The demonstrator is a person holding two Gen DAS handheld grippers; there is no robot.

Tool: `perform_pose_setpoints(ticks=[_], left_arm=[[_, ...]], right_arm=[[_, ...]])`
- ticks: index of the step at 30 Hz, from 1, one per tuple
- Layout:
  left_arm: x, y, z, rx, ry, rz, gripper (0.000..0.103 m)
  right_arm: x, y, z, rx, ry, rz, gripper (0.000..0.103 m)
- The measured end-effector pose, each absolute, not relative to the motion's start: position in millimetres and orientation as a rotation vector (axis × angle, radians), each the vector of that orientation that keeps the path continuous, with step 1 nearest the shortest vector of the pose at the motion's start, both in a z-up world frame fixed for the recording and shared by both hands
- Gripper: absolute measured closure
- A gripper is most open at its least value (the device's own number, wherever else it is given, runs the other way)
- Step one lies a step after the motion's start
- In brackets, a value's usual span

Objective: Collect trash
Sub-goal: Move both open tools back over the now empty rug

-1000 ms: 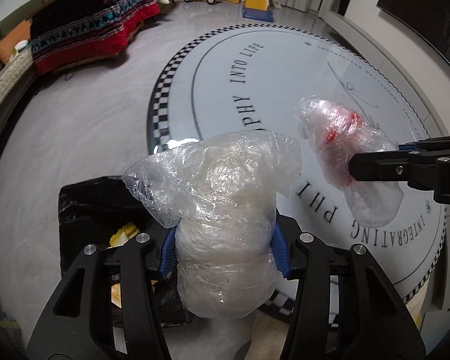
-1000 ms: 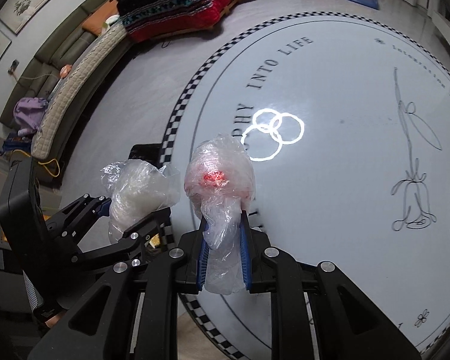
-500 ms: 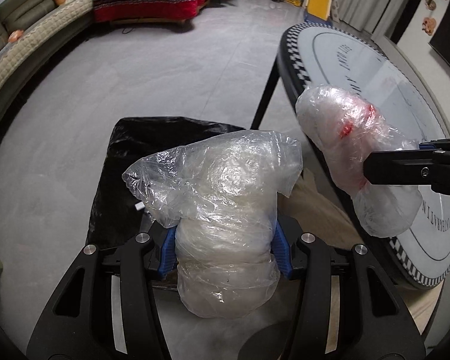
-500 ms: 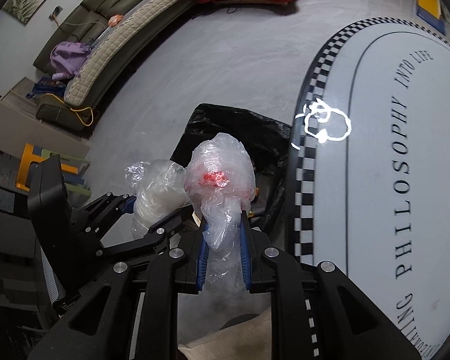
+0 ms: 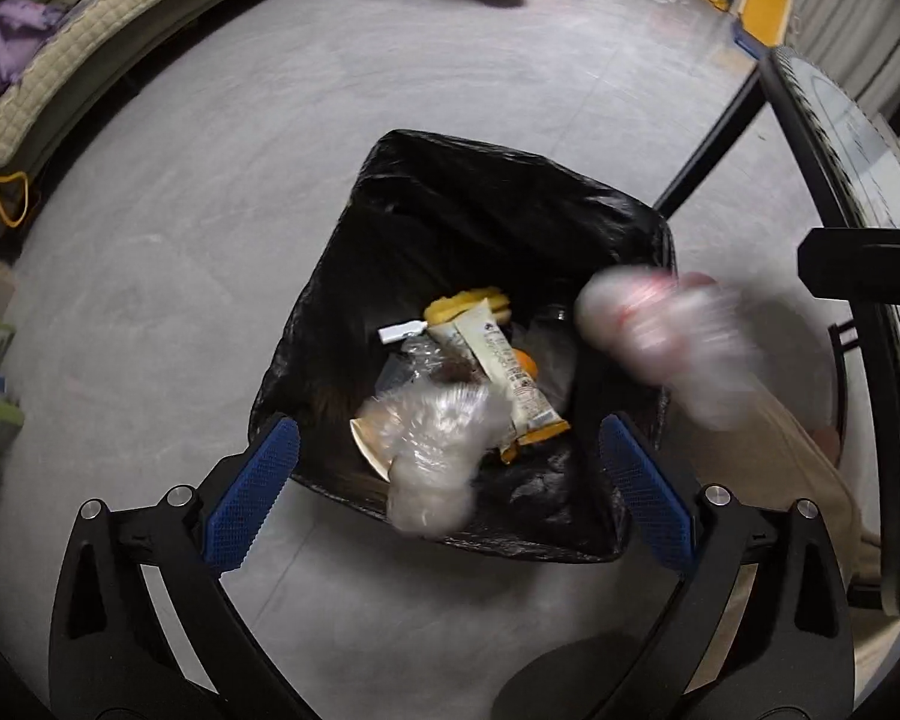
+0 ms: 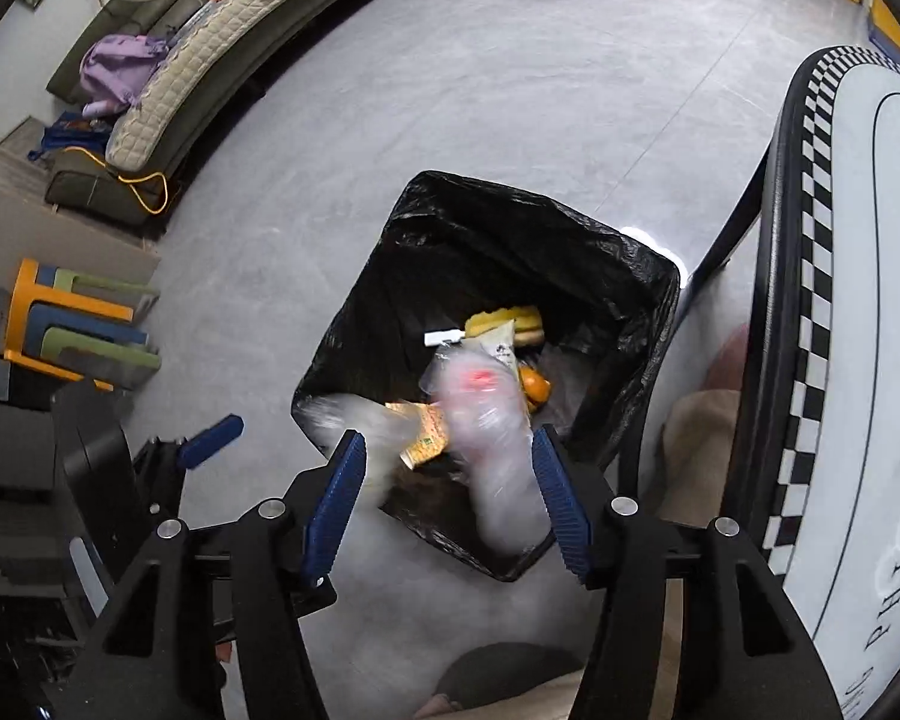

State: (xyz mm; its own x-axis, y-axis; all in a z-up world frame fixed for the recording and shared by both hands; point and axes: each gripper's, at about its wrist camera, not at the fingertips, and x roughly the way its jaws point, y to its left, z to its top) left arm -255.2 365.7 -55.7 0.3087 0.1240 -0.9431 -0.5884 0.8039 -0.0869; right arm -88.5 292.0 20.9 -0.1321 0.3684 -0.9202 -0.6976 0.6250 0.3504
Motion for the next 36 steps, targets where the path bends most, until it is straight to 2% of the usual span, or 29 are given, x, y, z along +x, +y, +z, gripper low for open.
perform_pose_setpoints(ticks=[14,16,23,36], left_arm=[[-254,364,-54,-0.457,1.174,0.492,0.006],[-253,361,-50,-0.446,1.168,0.491,0.006],[-246,348,-26,-0.408,1.136,0.486,0.006],[-181,273,40,-0.267,1.046,0.337,0.006]], right_arm=[[-93,285,19,-0.311,1.428,0.962,0.044],[-94,284,23,-0.311,1.421,0.973,0.041],[-100,269,47,-0.295,1.370,1.017,0.031],[-64,180,101,-0.213,1.254,0.943,0.026]])
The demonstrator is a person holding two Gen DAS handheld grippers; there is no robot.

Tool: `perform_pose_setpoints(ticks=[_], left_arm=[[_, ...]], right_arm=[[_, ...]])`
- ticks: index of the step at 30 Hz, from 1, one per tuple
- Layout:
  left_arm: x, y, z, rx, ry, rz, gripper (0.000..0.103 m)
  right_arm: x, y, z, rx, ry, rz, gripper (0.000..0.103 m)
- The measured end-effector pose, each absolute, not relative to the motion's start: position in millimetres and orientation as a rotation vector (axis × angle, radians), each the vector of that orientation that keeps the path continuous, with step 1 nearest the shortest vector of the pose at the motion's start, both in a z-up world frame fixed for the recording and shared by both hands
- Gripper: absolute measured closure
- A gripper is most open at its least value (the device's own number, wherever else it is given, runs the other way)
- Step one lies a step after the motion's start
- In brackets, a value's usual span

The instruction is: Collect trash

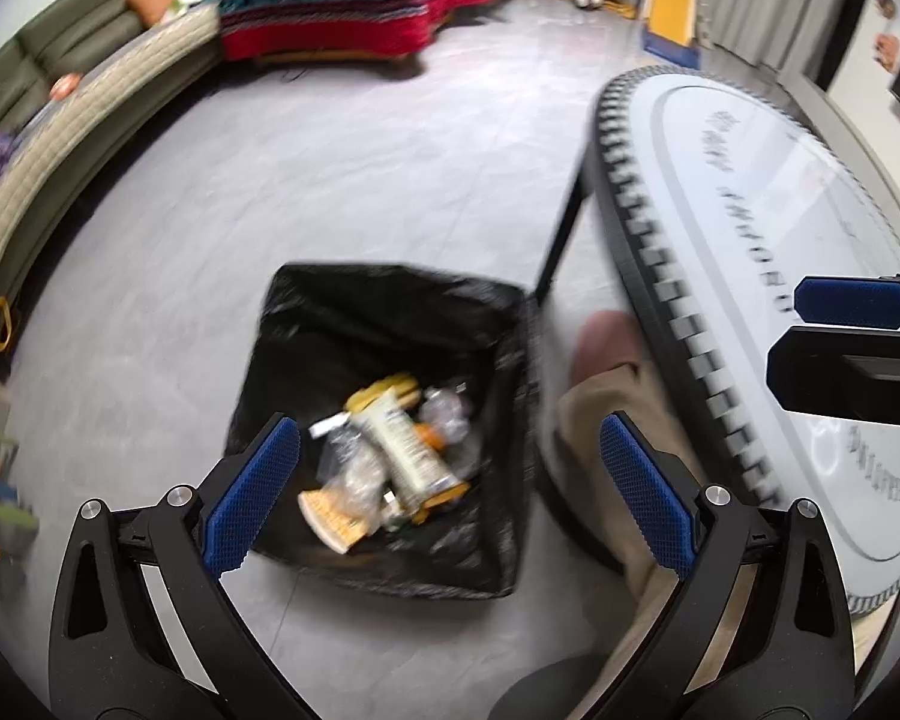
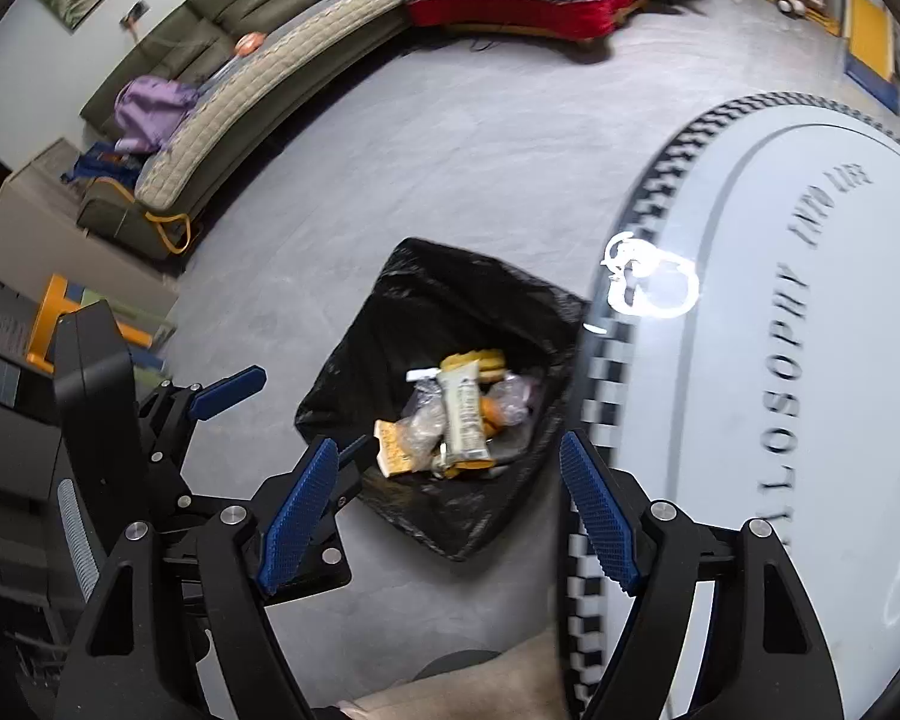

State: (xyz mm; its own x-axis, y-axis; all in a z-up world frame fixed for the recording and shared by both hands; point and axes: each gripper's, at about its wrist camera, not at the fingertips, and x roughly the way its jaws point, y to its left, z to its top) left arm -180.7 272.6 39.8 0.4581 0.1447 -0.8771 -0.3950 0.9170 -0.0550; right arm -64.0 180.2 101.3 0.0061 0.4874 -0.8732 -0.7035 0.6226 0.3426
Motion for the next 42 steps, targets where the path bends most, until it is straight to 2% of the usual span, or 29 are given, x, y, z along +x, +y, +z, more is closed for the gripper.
perform_pose_setpoints(ticks=[9,24,33,42], left_arm=[[-112,190,58,-0.158,1.036,0.173,0.006],[-33,50,44,-0.023,1.031,-0.048,0.006],[-8,24,20,-0.019,1.006,-0.030,0.006],[-1,20,5,0.007,1.009,0.012,0.006]], right_arm=[[-25,69,111,-0.087,1.211,0.755,0.019],[8,-105,64,0.057,1.186,0.383,0.018],[5,-163,18,0.074,1.111,0.234,0.018],[8,-166,5,0.014,0.999,0.161,0.018]])
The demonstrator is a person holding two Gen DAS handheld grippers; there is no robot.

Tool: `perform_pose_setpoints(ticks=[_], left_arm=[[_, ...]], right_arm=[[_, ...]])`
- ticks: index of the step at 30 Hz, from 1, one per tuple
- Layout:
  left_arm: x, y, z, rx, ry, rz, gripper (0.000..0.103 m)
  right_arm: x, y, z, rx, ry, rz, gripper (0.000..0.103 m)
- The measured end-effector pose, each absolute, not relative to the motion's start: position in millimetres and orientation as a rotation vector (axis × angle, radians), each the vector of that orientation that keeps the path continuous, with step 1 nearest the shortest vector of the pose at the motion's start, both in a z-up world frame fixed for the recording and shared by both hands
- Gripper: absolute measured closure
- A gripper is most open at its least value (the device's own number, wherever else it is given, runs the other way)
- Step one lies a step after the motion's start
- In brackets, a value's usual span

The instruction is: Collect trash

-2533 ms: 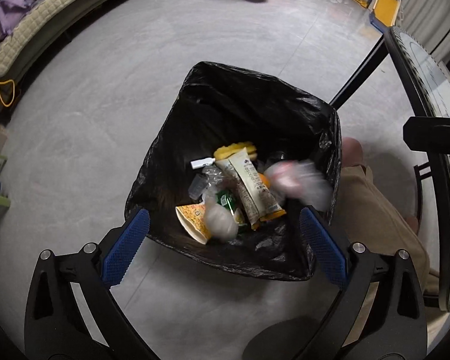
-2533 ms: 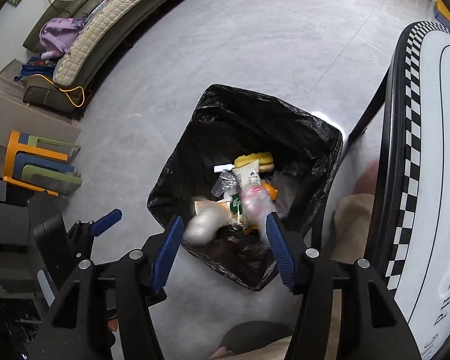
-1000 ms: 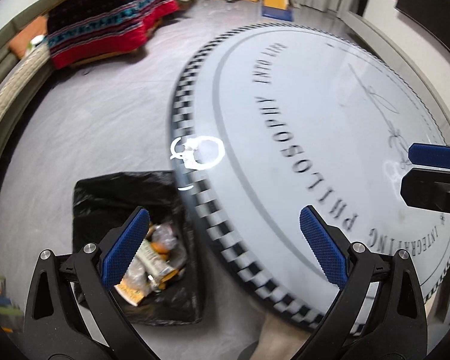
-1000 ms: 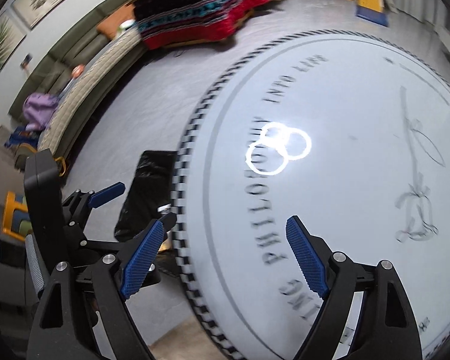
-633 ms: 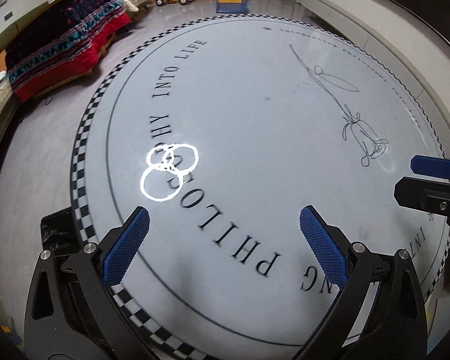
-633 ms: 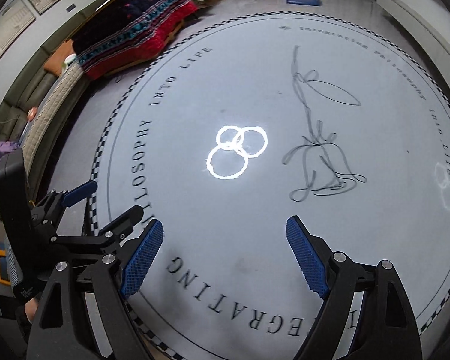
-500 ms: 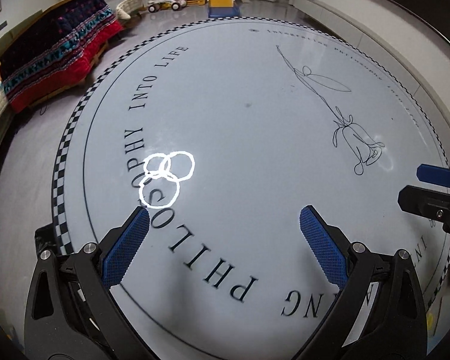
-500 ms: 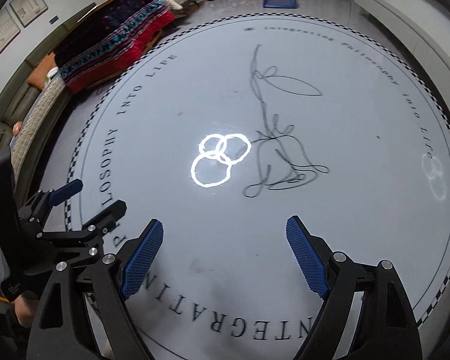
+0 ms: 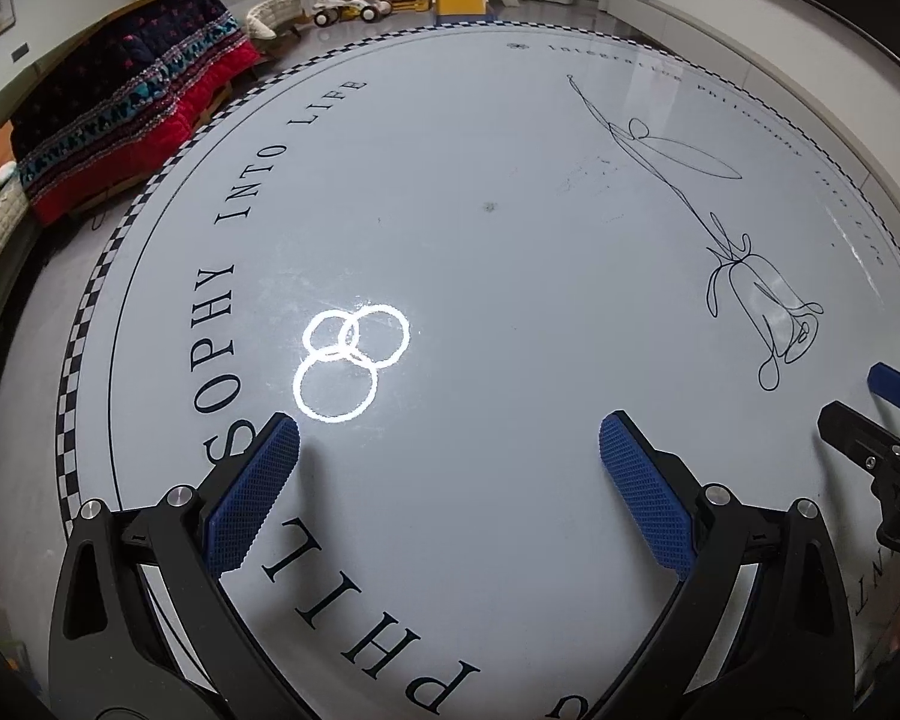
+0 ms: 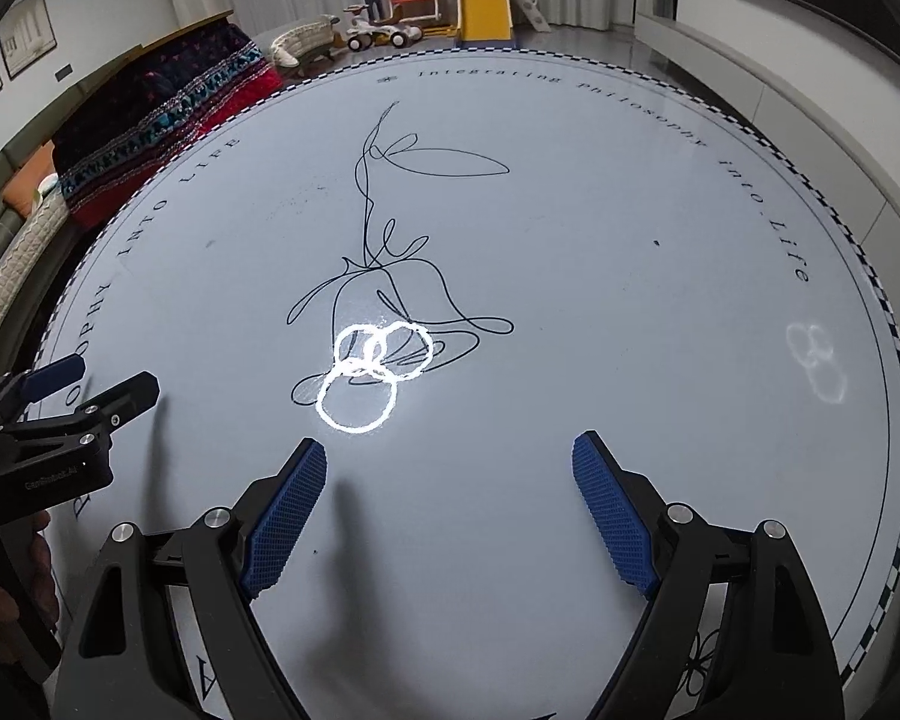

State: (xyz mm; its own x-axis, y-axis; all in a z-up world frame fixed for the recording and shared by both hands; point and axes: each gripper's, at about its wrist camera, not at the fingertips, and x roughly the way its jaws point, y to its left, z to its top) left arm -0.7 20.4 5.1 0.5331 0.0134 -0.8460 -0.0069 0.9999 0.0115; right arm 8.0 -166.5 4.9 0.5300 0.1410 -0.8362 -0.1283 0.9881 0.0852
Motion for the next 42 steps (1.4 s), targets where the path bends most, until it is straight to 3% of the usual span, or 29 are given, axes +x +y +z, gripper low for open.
perform_pose_setpoints(ticks=[13,42], left_arm=[[-5.5,21.1,3.0,-0.029,0.956,0.029,0.006],[-5.9,21.2,3.1,-0.029,0.956,0.029,0.006]], right_arm=[[14.3,-165.5,-3.8,-0.041,0.954,0.118,0.003],[13.9,-165.7,-3.0,-0.041,0.955,0.118,0.003]])
